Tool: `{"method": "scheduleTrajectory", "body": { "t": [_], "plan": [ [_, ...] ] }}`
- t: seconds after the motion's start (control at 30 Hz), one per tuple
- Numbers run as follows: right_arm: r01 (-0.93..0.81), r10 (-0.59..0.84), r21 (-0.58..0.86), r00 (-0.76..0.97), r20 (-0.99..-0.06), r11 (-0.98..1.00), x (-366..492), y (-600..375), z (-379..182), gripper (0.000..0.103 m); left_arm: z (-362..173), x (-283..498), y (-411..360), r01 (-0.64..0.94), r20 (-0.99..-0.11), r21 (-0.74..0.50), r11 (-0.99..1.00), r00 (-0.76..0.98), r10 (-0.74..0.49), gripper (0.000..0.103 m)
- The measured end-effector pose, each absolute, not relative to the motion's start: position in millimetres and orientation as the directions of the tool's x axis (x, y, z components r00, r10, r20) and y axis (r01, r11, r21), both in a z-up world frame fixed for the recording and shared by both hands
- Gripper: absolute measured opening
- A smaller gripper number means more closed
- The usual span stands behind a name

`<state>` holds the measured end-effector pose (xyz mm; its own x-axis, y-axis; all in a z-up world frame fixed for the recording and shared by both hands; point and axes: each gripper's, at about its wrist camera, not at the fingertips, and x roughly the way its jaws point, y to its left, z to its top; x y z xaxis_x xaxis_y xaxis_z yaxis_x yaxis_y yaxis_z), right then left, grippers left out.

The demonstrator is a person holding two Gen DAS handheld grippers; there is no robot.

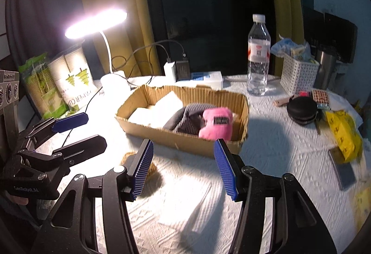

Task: Organize soft objects
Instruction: 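Move the left gripper to the bear sponge while the right approaches the paper towel, then grasp the bear sponge with the left gripper while the right grasps the paper towel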

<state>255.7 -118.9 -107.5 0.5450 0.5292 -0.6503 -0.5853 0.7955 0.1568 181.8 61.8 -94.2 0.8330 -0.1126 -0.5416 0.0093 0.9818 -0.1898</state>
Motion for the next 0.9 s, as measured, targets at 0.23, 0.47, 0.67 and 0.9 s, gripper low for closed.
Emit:
{"method": "scheduleTrajectory", "body": {
  "t": [0.23, 0.47, 0.67, 0.9],
  "plan": [
    [-0.570, 0.519, 0.178, 0.518, -0.679, 0.802, 252.0, -123.1, -131.5, 0.058, -115.5, 180.1, 59.0, -0.002, -0.581, -0.189, 0.982, 0.807, -0.110, 0.089],
    [-0.560, 0.512, 0.208, 0.464, -0.723, 0.802, 256.9, -122.7, -161.3, 0.058, -138.8, 189.1, 56.8, -0.023, -0.638, -0.171, 0.985, 0.764, -0.093, 0.089],
    [-0.542, 0.498, 0.236, 0.409, -0.765, 0.807, 269.0, -125.1, -186.2, 0.058, -160.2, 209.3, 54.5, -0.054, -0.698, -0.128, 0.990, 0.714, -0.052, 0.089],
    [-0.531, 0.489, 0.252, 0.371, -0.790, 0.809, 277.6, -124.2, -205.9, 0.058, -187.2, 233.3, 56.3, -0.091, -0.772, -0.105, 0.990, 0.635, -0.023, 0.089]
  ]
}}
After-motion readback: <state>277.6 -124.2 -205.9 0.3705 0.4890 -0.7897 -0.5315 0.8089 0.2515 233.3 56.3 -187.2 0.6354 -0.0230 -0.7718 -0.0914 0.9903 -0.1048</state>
